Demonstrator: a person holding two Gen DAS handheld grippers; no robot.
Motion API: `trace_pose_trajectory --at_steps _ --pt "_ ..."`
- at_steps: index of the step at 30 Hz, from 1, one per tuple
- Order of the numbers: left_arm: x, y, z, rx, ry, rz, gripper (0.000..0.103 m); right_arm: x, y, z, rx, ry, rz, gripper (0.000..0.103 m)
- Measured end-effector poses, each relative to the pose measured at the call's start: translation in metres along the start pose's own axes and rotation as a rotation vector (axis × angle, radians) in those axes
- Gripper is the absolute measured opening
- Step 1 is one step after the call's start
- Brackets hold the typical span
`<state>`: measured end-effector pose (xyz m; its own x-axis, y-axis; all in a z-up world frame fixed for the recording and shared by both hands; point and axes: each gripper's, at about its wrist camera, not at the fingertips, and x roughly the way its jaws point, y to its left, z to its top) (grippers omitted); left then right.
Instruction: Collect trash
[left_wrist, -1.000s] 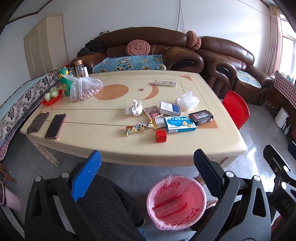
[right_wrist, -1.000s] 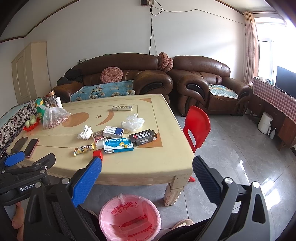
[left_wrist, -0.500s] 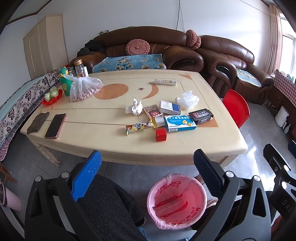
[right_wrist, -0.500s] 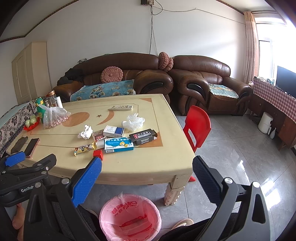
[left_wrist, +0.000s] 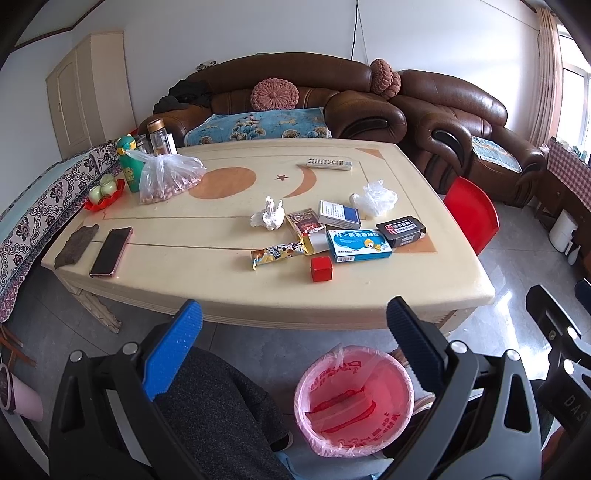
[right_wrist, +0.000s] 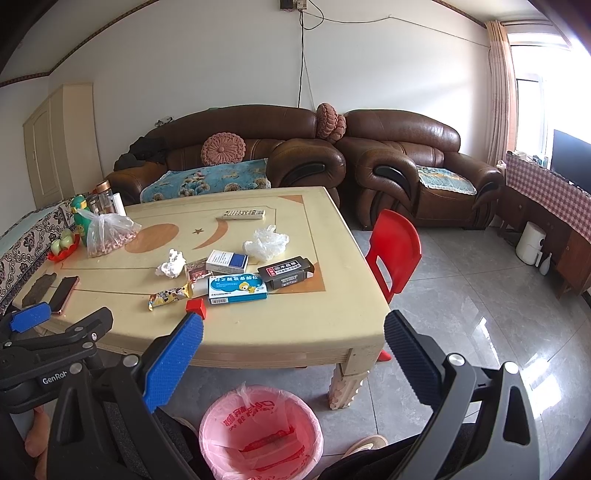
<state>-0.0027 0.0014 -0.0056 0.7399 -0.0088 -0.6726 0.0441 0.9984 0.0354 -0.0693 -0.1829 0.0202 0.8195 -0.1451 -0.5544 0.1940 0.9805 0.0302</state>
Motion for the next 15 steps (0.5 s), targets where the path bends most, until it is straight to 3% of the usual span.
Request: trace_pose_trajectory --at_steps 15 --pt "0.016 -0.003 0.006 0.016 0.028 0.01 0.098 0.026 0.004 -0.007 -0.008 0.05 0.018 0.096"
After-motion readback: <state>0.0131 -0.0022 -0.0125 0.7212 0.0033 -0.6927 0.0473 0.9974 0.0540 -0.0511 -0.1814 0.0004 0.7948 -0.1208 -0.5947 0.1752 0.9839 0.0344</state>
